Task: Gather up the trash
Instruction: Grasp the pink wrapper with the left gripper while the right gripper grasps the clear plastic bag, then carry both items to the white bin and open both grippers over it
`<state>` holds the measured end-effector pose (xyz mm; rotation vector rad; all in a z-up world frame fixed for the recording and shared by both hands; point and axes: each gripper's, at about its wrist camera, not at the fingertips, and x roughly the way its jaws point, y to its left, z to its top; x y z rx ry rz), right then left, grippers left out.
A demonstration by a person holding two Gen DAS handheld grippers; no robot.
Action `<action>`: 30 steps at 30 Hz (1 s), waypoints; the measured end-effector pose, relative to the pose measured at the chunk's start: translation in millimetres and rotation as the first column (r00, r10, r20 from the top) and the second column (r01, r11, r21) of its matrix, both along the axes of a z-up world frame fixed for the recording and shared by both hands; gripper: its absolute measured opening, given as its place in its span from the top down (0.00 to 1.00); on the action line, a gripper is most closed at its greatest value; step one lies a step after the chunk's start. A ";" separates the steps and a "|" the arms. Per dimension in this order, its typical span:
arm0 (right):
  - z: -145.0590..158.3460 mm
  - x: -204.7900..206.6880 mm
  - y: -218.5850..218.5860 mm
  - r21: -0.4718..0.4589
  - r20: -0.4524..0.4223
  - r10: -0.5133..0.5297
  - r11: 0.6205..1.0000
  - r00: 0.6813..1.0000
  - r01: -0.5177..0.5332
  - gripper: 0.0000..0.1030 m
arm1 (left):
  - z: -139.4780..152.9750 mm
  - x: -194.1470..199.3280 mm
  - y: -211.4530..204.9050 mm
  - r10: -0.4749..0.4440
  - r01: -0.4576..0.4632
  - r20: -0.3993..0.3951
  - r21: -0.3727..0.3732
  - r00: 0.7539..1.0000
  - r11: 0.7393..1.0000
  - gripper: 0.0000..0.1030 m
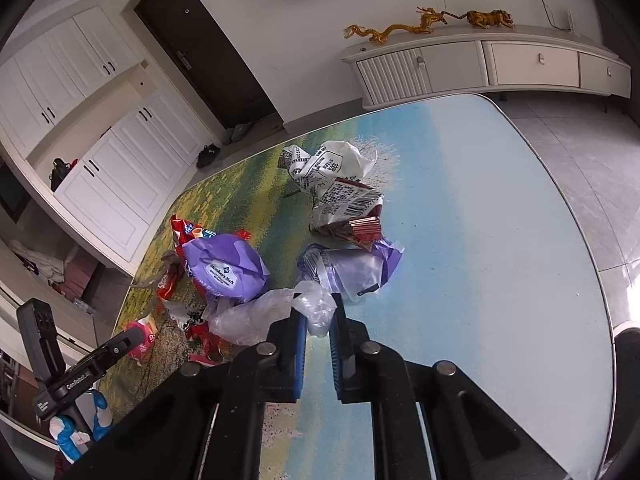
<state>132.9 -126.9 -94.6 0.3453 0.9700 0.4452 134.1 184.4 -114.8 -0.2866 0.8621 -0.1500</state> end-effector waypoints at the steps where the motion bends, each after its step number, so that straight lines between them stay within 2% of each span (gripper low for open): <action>1: 0.9 -1.2 -0.5 0.002 0.004 0.002 1.000 1.000 -0.002 0.92 | -1.1 0.6 0.3 -0.002 0.002 -0.007 -0.009 1.000 1.000 0.53; 3: 4.3 -3.9 -2.2 0.004 0.018 -0.001 1.000 1.000 0.000 0.93 | -2.0 0.7 -0.3 -0.005 0.004 -0.010 -0.013 1.000 1.000 0.59; 5: 9.0 -6.6 -3.3 0.007 0.033 -0.003 1.000 0.999 0.002 0.94 | -2.6 -0.3 -0.7 -0.003 0.003 -0.009 -0.016 1.000 1.000 0.73; 6: 12.0 -8.4 -4.3 0.008 0.042 -0.004 1.000 0.999 0.004 0.94 | -2.5 -1.4 -0.9 -0.005 0.005 -0.011 -0.023 1.000 1.000 0.74; 16: 49.0 -40.7 -20.2 0.013 0.149 -0.047 0.999 0.988 0.046 0.94 | 24.8 -32.8 -5.4 0.001 -0.001 0.063 -0.001 0.998 1.000 0.75; 30: 78.9 -104.5 -81.0 0.049 0.227 -0.156 0.988 0.961 0.149 0.94 | 74.9 -82.5 -39.6 -0.047 0.041 0.154 0.044 0.987 0.998 0.75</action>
